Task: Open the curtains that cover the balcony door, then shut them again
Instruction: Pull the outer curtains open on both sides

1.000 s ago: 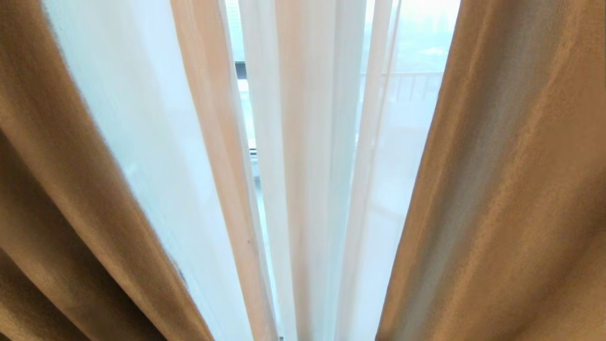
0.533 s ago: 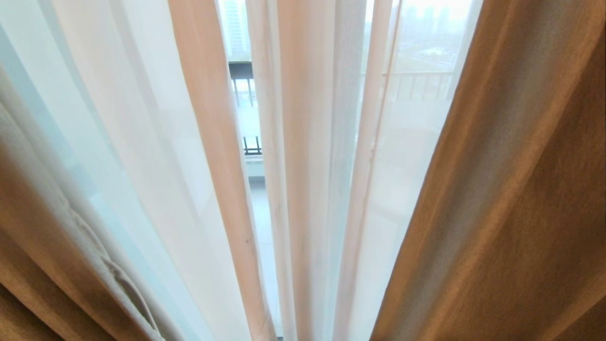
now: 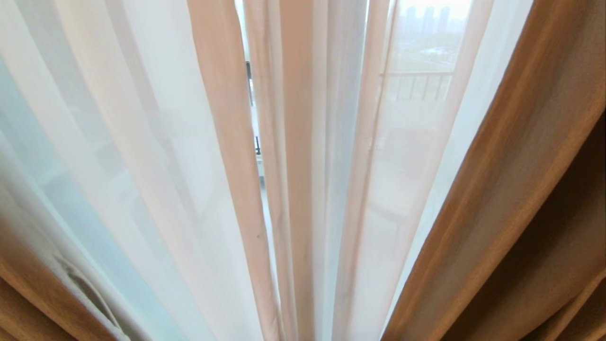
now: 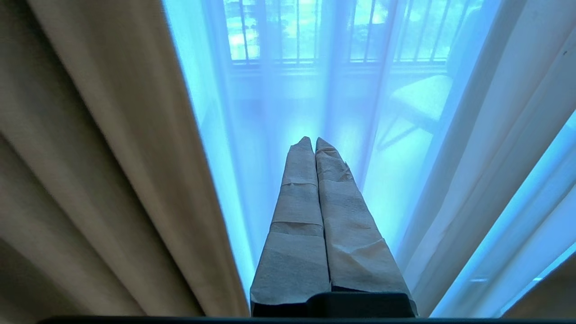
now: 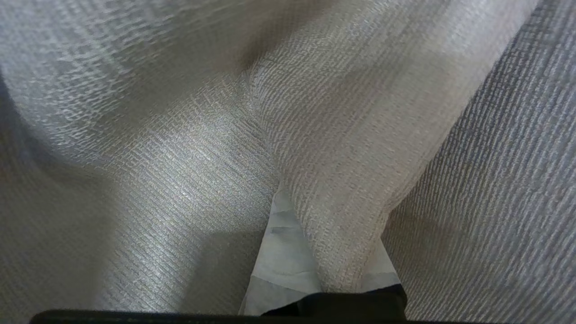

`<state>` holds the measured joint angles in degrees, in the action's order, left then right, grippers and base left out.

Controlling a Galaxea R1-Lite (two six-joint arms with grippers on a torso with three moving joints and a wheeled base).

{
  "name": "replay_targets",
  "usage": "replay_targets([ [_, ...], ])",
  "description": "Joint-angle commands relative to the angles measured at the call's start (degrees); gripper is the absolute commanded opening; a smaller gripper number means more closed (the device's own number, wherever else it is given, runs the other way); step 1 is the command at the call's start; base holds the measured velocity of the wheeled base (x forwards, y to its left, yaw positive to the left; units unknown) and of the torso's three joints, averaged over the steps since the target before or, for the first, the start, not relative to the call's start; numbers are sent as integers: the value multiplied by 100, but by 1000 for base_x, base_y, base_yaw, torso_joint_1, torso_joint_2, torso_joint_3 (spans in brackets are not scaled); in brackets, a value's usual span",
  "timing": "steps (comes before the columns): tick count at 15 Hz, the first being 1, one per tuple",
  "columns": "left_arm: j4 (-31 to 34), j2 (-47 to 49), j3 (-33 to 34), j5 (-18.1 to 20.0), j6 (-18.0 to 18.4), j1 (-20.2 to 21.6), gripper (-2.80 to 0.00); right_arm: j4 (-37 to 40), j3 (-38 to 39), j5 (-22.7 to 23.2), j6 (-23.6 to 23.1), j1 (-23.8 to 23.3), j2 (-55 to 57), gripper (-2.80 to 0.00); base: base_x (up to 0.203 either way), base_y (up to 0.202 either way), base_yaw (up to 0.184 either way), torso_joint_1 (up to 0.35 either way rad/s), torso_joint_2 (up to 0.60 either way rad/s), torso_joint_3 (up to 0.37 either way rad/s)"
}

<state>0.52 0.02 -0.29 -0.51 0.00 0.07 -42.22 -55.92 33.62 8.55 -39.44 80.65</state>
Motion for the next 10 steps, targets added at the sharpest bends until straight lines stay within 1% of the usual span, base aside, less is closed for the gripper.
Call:
replay_targets([
  [1,0,-2,-6,-2,9,1,-280,-24,28,22,7,15,-23,-280,0,0,0,0,0,0],
  [2,0,-2,-6,-2,0,1,-280,-24,87,22,7,15,-40,0,0,0,0,0,0,0],
  [7,0,-2,-1,-2,0,1,-280,-25,437,-15,5,-22,-439,0,0,0,0,0,0,0],
  [8,0,-2,-3,-2,0,1,-280,-17,509,-27,6,-74,-565,0,0,0,0,0,0,0],
  [10,0,-2,3,-2,0,1,-280,-4,729,-25,3,-339,-884,0,0,0,0,0,0,0],
])
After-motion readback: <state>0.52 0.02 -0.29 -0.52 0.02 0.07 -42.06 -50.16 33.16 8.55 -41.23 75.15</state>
